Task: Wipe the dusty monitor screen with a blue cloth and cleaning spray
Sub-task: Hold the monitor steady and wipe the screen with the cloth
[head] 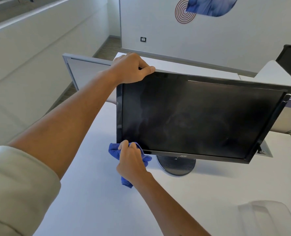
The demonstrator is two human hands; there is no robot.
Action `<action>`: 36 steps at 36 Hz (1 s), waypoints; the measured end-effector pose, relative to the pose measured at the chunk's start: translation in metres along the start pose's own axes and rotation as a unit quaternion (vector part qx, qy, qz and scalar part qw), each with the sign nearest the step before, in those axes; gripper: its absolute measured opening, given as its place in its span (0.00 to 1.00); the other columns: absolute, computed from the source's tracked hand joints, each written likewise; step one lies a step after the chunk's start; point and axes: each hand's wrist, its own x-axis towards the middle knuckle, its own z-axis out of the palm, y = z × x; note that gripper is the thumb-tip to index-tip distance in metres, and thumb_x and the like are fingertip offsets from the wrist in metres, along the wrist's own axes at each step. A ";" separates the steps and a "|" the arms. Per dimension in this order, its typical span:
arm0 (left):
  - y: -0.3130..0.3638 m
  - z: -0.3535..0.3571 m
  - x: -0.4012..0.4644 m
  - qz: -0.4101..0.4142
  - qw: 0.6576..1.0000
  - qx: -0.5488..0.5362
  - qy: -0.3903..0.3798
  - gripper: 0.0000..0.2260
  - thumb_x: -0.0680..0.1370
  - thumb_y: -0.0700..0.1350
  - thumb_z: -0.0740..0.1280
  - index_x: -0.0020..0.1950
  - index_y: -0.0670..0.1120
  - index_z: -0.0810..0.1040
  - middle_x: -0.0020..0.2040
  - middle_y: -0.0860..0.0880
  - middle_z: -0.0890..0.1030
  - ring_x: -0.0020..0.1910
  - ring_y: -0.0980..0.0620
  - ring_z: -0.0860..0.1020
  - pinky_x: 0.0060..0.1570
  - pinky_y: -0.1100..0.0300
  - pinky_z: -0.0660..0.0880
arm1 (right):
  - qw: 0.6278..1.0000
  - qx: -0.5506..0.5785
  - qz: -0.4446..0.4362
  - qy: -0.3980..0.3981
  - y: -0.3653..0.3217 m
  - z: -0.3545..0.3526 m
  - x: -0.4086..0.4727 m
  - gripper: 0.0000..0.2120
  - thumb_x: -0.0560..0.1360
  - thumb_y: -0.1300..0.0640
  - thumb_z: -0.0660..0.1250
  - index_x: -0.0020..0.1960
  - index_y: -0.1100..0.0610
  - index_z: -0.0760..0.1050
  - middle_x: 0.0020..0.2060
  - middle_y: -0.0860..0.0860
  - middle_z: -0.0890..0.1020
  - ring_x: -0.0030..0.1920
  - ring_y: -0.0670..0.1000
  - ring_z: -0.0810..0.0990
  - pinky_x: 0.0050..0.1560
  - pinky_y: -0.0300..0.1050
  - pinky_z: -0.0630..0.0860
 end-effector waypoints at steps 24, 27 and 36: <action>-0.005 0.000 -0.002 0.007 1.000 -0.023 -0.007 0.29 0.86 0.60 0.66 0.26 0.53 0.72 0.25 0.54 0.69 0.31 0.50 0.66 0.41 0.57 0.67 | 0.989 -0.117 0.086 -0.030 -0.015 0.002 0.010 0.26 0.75 0.60 0.77 0.66 0.56 0.67 0.59 0.53 0.77 0.64 0.58 0.77 0.63 0.55 0.75; -0.007 0.000 -0.003 0.016 1.000 -0.018 -0.008 0.29 0.86 0.61 0.66 0.28 0.51 0.69 0.29 0.50 0.65 0.32 0.48 0.65 0.40 0.54 0.65 | 0.987 -0.111 0.114 -0.031 -0.002 -0.002 0.008 0.26 0.75 0.59 0.77 0.66 0.55 0.66 0.60 0.53 0.78 0.65 0.58 0.77 0.64 0.54 0.74; -0.007 0.001 -0.002 0.027 0.999 -0.028 -0.009 0.30 0.86 0.60 0.66 0.26 0.52 0.67 0.26 0.53 0.63 0.30 0.49 0.62 0.38 0.57 0.62 | 0.978 -0.119 0.166 -0.027 0.045 -0.019 -0.003 0.31 0.76 0.57 0.77 0.72 0.54 0.64 0.67 0.54 0.76 0.71 0.59 0.73 0.68 0.55 0.73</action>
